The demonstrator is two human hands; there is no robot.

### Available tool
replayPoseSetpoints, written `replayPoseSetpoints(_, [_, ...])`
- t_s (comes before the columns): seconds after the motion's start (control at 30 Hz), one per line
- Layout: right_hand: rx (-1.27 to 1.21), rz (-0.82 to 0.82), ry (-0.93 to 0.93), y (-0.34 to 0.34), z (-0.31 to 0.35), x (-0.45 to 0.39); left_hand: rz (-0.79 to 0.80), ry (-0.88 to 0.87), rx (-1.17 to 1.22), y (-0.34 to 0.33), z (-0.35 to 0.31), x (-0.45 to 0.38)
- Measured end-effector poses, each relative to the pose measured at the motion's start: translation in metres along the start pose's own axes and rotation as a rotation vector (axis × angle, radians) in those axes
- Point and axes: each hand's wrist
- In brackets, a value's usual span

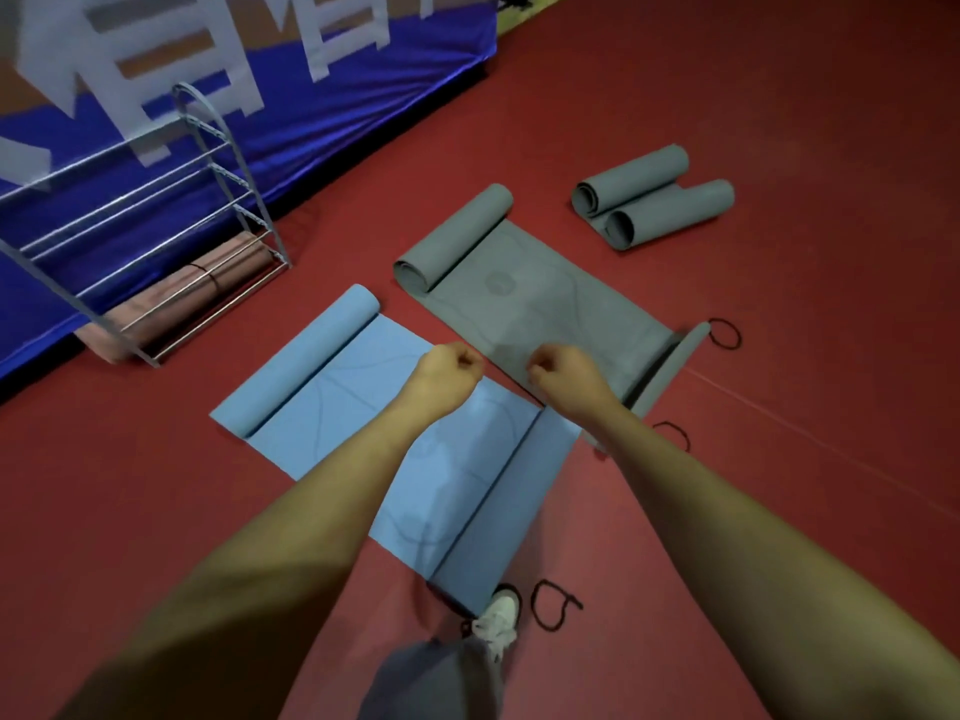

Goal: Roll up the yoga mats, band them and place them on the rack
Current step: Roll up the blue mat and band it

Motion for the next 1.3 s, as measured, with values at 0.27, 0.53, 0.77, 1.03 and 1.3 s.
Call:
replayPoseSetpoints(0.27, [-0.034,0.054,0.102,0.052,-0.033,-0.081,-0.105,0.103,0.073,-0.05,-0.055,-0.049])
replayPoseSetpoints(0.53, [-0.055,0.149,0.242,0.089,-0.084,-0.144,-0.293,0.194,0.056,-0.104,-0.099,-0.067])
replayPoseSetpoints(0.77, [-0.089,0.291,0.39,0.135,-0.132,-0.171,-0.577,0.238,0.103,-0.176,-0.153,-0.042])
replayPoseSetpoints(1.03, [-0.032,0.458,0.594,0.167,-0.171,-0.176,-0.731,0.384,0.089,-0.232,-0.179,-0.008])
replayPoseSetpoints(1.3, [0.028,0.506,0.641,0.144,-0.187,-0.16,-0.769,0.454,0.092,-0.256,-0.153,0.013])
Point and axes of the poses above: each hand's wrist, its own x-axis away from the middle knuckle, its own y-axis out of the back of the hand, z = x × y, and after that the axes turned 12 degrees about -z, right-handed
